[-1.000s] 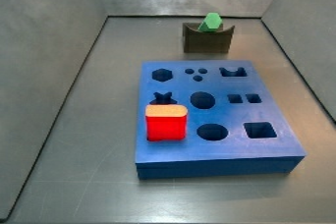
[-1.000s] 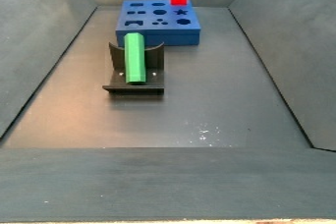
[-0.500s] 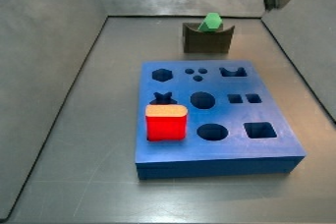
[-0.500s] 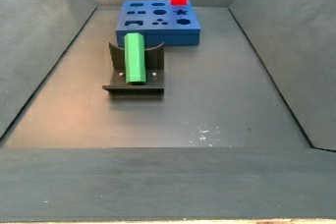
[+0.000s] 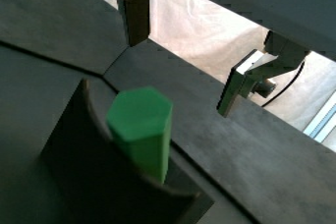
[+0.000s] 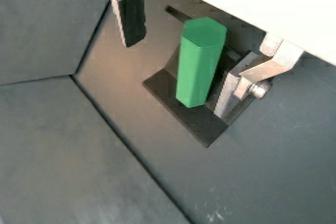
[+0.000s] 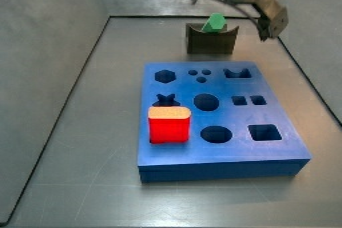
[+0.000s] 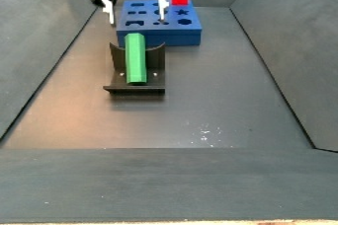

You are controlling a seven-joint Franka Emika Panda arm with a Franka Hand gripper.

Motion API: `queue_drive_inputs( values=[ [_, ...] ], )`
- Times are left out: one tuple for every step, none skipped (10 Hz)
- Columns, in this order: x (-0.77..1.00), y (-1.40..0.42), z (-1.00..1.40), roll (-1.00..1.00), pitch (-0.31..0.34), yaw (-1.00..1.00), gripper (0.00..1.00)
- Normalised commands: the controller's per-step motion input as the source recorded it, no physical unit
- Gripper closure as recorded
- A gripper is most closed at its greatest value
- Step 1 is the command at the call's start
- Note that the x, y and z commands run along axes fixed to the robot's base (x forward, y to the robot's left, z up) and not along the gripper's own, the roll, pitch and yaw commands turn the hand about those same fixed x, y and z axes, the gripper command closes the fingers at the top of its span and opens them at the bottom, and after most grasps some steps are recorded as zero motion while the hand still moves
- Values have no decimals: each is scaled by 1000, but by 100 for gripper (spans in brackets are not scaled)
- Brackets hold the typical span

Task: Pick up the hexagon object. Move up. Place the hexagon object on the fixture. Regrasp the hexagon object. Move to above the board. Insert the hexagon object.
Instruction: Regrasp the hexagon object, then move to above the board.

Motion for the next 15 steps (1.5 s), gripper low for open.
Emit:
queue_drive_inputs(
  values=[
    [107, 30, -1000, 69, -66, -20, 0],
    [117, 27, -1000, 66, -51, -22, 0],
    [111, 14, -866, 66, -22, -22, 0],
    [101, 7, -729, 73, -7, -16, 0],
    [86, -2, -562, 78, -2, 2, 0],
    [80, -2, -483, 75, -3, 11, 0],
    [62, -9, -346, 72, -8, 15, 0],
    [53, -3, -347, 76, -5, 12, 0],
    [53, -3, -347, 76, -5, 12, 0],
    [53, -4, -347, 76, -5, 11, 0],
    [53, -4, -347, 76, -5, 12, 0],
    [0, 0, 0, 0, 0, 0, 100],
    [144, -50, 1000, -259, -121, -142, 100],
    [142, -50, 1000, -259, -114, -145, 100],
    [127, -37, 1000, -241, -55, -148, 100]
  ],
)
